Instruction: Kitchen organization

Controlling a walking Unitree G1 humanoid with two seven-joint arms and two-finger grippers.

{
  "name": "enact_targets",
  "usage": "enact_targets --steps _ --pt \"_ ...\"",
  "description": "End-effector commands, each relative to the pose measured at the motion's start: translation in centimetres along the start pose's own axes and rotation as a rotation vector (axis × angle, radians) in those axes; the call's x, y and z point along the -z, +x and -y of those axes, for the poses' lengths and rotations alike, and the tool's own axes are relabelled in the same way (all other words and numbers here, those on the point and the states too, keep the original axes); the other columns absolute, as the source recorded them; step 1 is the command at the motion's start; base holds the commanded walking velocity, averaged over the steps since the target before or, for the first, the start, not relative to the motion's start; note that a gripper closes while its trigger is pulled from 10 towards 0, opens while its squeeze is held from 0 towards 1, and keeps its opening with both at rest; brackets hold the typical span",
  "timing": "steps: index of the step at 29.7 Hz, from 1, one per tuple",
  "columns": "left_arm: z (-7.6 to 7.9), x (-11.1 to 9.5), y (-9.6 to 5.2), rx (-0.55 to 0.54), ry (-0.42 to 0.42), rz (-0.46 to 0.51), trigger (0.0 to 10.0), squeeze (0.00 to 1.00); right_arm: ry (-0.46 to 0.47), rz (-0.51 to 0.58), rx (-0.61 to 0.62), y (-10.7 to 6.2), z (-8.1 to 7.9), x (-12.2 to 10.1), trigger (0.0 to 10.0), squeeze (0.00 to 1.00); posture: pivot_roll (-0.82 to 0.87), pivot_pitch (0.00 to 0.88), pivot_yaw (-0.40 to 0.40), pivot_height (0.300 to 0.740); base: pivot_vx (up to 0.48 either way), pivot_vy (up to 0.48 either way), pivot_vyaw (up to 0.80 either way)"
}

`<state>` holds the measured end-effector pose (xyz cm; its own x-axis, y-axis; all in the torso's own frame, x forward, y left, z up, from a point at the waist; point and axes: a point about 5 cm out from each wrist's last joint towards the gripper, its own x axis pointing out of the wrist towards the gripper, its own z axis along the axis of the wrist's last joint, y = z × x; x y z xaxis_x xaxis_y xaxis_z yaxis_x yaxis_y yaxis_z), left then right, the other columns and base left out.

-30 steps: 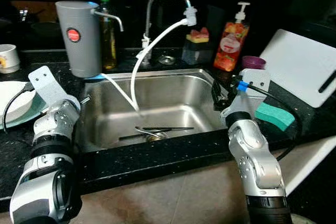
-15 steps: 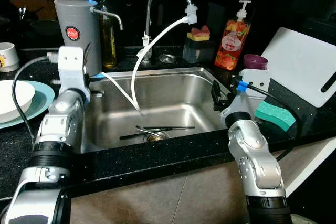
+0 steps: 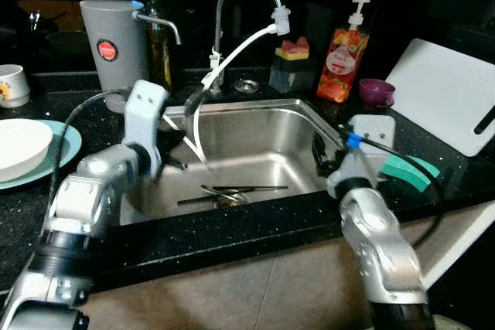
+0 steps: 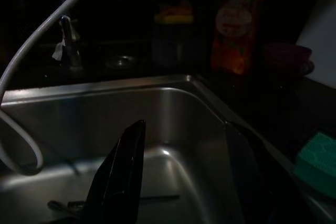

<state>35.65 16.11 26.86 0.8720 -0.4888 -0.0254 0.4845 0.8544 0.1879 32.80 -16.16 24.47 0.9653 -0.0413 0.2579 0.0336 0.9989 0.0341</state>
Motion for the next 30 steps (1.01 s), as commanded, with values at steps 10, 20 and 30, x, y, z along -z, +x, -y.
enact_targets --steps 10,20,30 --pt "0.6 -1.9 -0.9 0.02 0.132 0.121 10.0 0.37 0.009 -0.002 0.007 -0.5 -0.4 0.3 10.0 0.0 0.11 0.094 -0.015 0.74 0.0 0.0 0.0" --pt "1.5 -1.5 -1.6 -0.069 0.18 0.106 10.0 0.0 0.021 0.001 -0.007 -0.6 -0.8 0.2 10.0 0.0 0.11 0.099 -0.021 0.74 0.0 0.0 0.0" --pt "-2.3 -0.8 -4.8 -0.251 0.461 -0.092 10.0 0.0 0.027 -0.002 -0.007 -0.8 -0.8 0.3 10.0 0.0 0.13 0.11 -0.018 0.74 0.0 0.0 0.0"
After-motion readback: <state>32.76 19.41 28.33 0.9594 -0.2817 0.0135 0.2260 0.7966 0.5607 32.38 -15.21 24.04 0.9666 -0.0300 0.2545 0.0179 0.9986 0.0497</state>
